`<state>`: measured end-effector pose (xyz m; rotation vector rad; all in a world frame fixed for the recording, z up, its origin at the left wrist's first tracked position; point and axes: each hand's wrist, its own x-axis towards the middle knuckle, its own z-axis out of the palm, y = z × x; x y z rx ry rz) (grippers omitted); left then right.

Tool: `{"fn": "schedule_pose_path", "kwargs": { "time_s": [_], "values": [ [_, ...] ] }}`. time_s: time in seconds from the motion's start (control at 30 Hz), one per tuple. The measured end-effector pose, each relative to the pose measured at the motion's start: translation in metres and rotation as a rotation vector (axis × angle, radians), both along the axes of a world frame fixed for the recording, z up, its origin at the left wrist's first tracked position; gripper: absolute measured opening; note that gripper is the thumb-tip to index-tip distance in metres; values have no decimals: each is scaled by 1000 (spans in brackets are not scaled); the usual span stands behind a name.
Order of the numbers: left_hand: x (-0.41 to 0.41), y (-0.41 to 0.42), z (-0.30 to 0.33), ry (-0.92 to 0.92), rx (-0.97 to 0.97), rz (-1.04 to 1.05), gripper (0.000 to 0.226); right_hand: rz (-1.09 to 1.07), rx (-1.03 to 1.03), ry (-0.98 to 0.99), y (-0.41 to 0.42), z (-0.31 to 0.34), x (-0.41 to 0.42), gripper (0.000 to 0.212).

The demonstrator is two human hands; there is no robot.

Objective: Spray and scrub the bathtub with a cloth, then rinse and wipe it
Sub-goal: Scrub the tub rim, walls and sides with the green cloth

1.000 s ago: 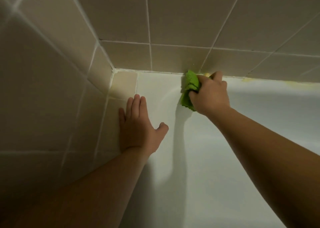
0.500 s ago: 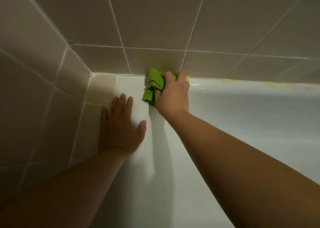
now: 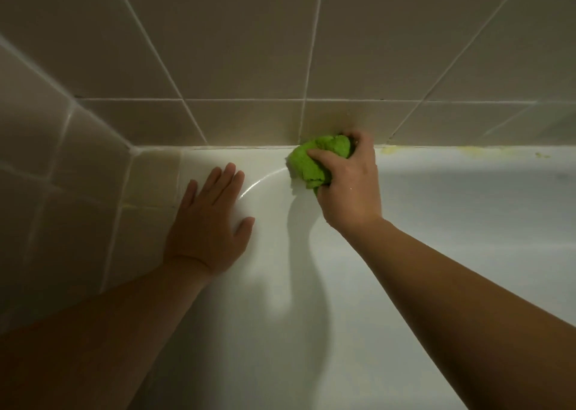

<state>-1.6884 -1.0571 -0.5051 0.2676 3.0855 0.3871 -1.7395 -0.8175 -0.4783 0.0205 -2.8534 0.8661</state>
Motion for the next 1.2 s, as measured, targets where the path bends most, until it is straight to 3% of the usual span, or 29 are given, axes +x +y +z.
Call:
{"fn": "schedule_pose_path", "kwargs": {
  "time_s": [0.13,0.33,0.47,0.73,0.97,1.07,1.2],
  "values": [
    [-14,3,0,9,-10,-89,75,-222,88,45,31,-6,7,53],
    [-32,8,0,5,-21,-131,75,-239,-312,65,26,-5,10,69],
    [-42,11,-2,5,-35,-154,77,-423,-227,47,18,-14,20,67],
    [-49,13,-5,19,-49,-178,76,-603,-662,16,-27,-13,12,66],
    [-55,14,-9,29,-54,-235,73,-528,-638,-11,-29,-18,11,78],
    [-57,13,-11,38,-56,-251,72,-567,-568,80,-23,-23,4,66],
    [-58,13,-13,87,-42,-261,70,-745,-652,197,-11,-23,-8,66]
  ]
}}
